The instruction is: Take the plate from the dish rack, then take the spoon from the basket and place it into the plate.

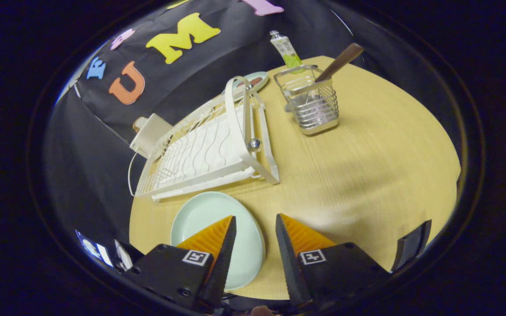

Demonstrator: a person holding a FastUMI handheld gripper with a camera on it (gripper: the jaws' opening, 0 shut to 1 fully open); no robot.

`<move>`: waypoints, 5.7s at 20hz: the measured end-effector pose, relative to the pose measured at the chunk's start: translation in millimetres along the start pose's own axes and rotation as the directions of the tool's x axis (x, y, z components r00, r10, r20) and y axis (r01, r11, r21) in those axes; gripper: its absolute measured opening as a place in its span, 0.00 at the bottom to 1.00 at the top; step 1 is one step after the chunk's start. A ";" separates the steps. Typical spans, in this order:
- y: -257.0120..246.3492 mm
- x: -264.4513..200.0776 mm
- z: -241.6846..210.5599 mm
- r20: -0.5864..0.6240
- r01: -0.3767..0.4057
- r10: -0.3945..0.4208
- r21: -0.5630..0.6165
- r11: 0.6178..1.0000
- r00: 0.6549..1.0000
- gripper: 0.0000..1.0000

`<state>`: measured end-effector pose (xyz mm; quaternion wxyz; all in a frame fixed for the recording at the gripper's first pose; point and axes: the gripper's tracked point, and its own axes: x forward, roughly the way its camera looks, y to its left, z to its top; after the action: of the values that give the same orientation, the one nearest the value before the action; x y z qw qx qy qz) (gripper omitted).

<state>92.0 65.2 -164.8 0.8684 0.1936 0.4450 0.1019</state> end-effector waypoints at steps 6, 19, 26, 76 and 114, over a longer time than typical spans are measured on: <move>-30.6 -71.6 34.7 0.352 0.189 -0.128 -0.147 0.971 0.927 0.83; -85.2 -114.0 86.7 0.706 0.359 -0.135 -0.178 0.916 0.695 1.00; -104.2 -56.8 127.7 0.673 0.286 -0.108 -0.159 0.945 0.732 1.00; 109.6 -117.8 69.1 0.584 0.081 0.246 -0.475 0.876 0.773 0.09; 57.2 -130.2 65.1 0.725 0.284 0.047 -0.328 0.901 0.687 1.00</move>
<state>68.7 55.5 -10.5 0.9974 -0.0012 0.0501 0.0523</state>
